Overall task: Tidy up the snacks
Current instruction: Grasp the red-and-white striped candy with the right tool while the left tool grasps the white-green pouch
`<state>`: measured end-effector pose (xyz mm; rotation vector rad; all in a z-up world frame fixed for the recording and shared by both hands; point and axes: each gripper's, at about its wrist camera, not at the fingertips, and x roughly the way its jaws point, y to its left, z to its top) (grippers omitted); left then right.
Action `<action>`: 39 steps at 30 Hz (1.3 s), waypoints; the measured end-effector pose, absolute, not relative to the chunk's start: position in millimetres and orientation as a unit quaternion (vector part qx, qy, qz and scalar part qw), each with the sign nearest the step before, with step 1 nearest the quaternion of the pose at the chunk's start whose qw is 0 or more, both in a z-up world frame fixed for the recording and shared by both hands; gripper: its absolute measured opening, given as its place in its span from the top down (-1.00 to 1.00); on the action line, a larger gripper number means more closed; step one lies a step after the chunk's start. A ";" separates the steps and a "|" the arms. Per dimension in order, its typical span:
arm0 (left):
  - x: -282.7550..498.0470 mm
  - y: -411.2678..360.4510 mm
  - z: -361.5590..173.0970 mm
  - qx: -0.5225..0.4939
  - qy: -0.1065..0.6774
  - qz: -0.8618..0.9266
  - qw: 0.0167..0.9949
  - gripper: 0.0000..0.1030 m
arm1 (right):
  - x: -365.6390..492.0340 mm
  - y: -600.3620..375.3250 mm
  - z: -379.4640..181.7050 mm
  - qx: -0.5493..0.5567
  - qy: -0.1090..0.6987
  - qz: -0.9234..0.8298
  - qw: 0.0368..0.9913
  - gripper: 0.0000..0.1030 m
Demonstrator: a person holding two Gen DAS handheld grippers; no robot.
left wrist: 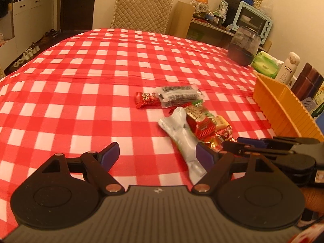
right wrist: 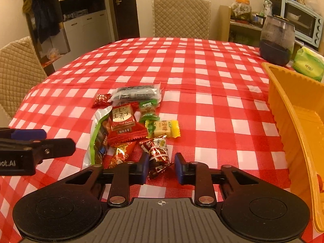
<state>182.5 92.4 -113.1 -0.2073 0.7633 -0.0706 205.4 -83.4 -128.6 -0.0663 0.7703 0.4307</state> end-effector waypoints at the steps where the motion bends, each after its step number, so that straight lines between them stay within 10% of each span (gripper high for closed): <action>1: 184.0 90.2 -112.8 -0.101 0.371 -0.037 0.922 -0.56 | 203.3 -83.8 -127.3 -0.035 0.369 0.206 0.906 0.53; 7: 196.5 75.9 -115.3 -0.106 0.371 -0.055 0.921 -0.52 | 197.4 -95.0 -118.6 -0.026 0.365 0.191 0.911 0.59; 21: 212.1 65.2 -126.9 -0.078 0.400 -0.061 0.911 0.52 | 199.7 -93.4 -122.0 -0.060 0.368 0.183 0.910 0.58; 29: 202.5 59.6 -127.5 -0.036 0.402 -0.068 0.913 0.54 | 207.3 -89.8 -128.5 -0.083 0.368 0.177 0.909 0.23; 39: 196.6 61.4 -125.6 -0.050 0.403 -0.075 0.911 0.55 | 207.7 -85.9 -126.1 -0.078 0.367 0.191 0.907 0.54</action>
